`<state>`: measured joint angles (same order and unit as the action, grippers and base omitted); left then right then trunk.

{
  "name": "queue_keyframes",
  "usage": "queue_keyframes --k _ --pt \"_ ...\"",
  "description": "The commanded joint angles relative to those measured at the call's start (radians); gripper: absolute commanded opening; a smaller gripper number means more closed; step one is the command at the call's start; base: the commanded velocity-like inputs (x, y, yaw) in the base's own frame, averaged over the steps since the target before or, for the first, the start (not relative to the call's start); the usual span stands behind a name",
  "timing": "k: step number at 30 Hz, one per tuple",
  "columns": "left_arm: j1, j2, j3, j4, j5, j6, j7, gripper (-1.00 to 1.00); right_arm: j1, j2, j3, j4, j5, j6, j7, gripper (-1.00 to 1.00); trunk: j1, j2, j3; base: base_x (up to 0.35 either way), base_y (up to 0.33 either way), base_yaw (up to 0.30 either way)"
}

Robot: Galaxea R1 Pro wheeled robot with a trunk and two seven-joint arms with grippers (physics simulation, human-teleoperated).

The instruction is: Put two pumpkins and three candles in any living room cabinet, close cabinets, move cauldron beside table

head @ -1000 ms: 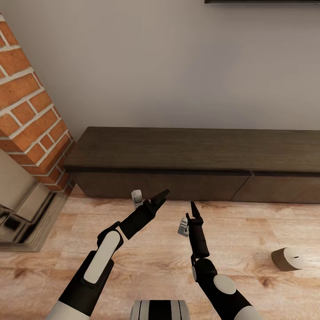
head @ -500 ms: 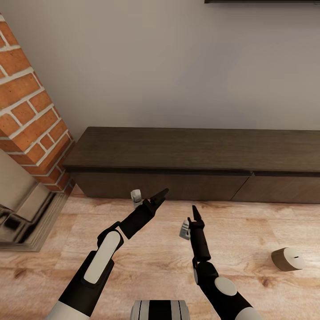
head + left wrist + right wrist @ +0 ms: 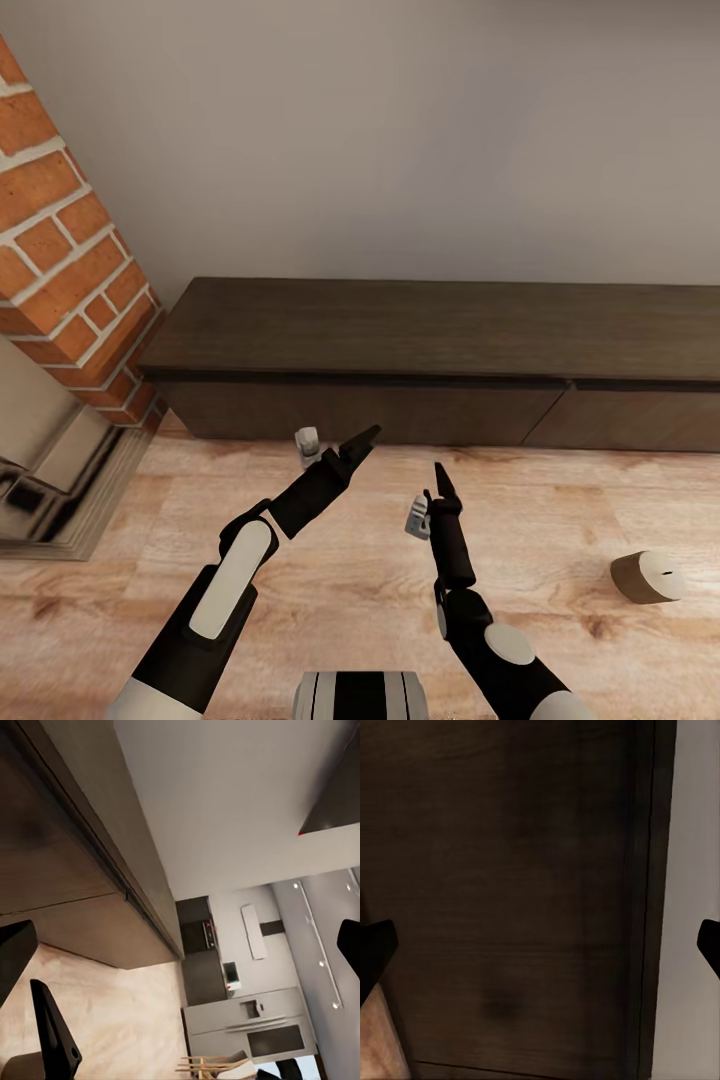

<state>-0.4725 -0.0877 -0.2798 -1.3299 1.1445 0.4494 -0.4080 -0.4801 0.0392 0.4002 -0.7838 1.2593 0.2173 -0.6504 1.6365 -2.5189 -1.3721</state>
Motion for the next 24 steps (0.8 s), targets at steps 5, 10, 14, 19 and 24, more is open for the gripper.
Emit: queue_keyframes --k 5,10,14,19,24 --pt "0.0 0.0 0.001 0.0 0.0 0.0 0.0 1.0 -0.006 0.0 0.0 0.001 0.001 0.0 0.0 1.0 0.0 0.0 -0.004 0.0 0.0 0.0" --pt "0.0 0.0 0.001 0.0 -0.001 0.0 0.0 1.0 -0.039 -0.001 0.001 0.002 0.005 0.006 0.001 1.0 0.0 0.0 -0.004 0.0 0.0 0.0" --pt "0.0 0.0 0.001 0.0 -0.002 0.0 0.0 1.0 -0.1 -0.001 0.0 0.035 0.005 0.01 0.001 1.0 0.0 0.0 -0.004 0.0 0.0 0.0" --pt "0.0 0.0 0.001 0.0 -0.002 0.0 0.0 1.0 -0.186 0.001 -0.003 0.106 0.004 0.011 -0.001 1.0 0.0 0.0 -0.004 0.0 0.0 0.0" --pt "0.0 0.0 0.001 0.0 -0.002 0.0 0.0 1.0 -0.226 0.002 -0.003 0.119 0.005 0.011 0.002 1.0 0.0 0.0 -0.004 0.0 0.0 0.0"
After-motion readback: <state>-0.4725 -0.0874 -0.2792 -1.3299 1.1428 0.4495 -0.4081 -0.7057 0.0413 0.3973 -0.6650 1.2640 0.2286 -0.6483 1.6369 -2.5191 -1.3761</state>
